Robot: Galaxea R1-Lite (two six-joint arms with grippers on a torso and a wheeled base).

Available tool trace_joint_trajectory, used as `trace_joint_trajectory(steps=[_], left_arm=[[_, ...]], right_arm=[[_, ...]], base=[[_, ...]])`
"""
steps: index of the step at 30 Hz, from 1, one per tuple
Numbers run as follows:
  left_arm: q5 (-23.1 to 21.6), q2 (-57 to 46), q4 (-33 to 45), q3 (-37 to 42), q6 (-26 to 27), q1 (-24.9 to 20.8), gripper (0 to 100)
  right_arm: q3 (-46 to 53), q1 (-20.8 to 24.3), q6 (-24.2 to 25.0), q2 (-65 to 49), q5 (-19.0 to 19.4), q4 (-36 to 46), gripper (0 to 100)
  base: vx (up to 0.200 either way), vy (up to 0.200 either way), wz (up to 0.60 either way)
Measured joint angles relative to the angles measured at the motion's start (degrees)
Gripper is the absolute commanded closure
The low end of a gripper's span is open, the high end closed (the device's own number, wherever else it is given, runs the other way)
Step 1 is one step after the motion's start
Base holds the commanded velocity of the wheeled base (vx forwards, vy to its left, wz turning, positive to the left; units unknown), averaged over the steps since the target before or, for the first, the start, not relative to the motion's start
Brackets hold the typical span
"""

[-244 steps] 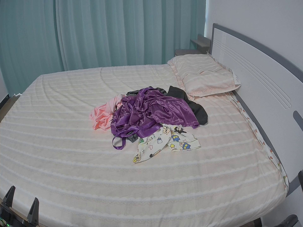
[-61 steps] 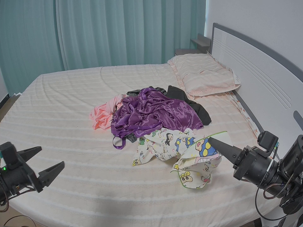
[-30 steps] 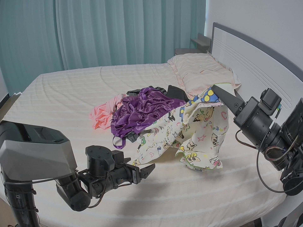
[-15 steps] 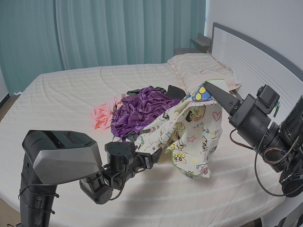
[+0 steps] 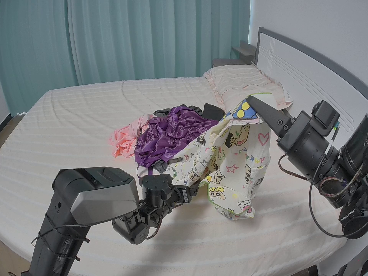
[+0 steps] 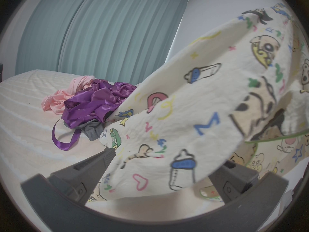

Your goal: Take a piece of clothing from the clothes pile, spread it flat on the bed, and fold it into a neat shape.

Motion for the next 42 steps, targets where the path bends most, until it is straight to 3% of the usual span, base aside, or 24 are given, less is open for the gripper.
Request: trace_joint_trajectory(steps=[3, 4, 13, 20, 30, 37, 42], left_arm=[[0.05, 1.66, 1.39, -2.63, -0.66, 0.52, 0], [0.05, 2.07, 2.27, -3.5, -0.99, 0.66, 100], [1.8, 4.66, 5.41, -8.7, -4.35, 1.6, 100], [4.16, 2.16, 4.13, -3.39, -7.56, 2.08, 100], [7.45, -12.81, -3.38, 13.98, -9.61, 2.76, 100], [11.58, -26.69, -4.19, 18.47, -9.8, 3.46, 100], [13.47, -34.06, -4.11, 19.58, -9.34, 3.19, 100]], right_arm=[[0.73, -0.15, 0.06, -0.02, 0.0, -0.02, 100], [0.94, -0.22, 0.09, -0.02, 0.02, -0.06, 100], [3.46, -2.18, 4.38, 0.09, 0.11, -0.5, 100], [4.55, -4.96, 4.84, 1.05, 0.21, -0.55, 100], [5.58, -11.52, 5.21, 5.92, -0.26, -0.57, 100], [1.76, -15.74, 7.19, 8.63, -3.82, -0.79, 100], [-2.07, -15.76, 7.42, 6.7, -5.16, 0.07, 100]], base=[[0.0, 0.0, 0.0], [0.0, 0.0, 0.0], [0.0, 0.0, 0.0], [0.0, 0.0, 0.0], [0.0, 0.0, 0.0], [0.0, 0.0, 0.0], [0.0, 0.0, 0.0]])
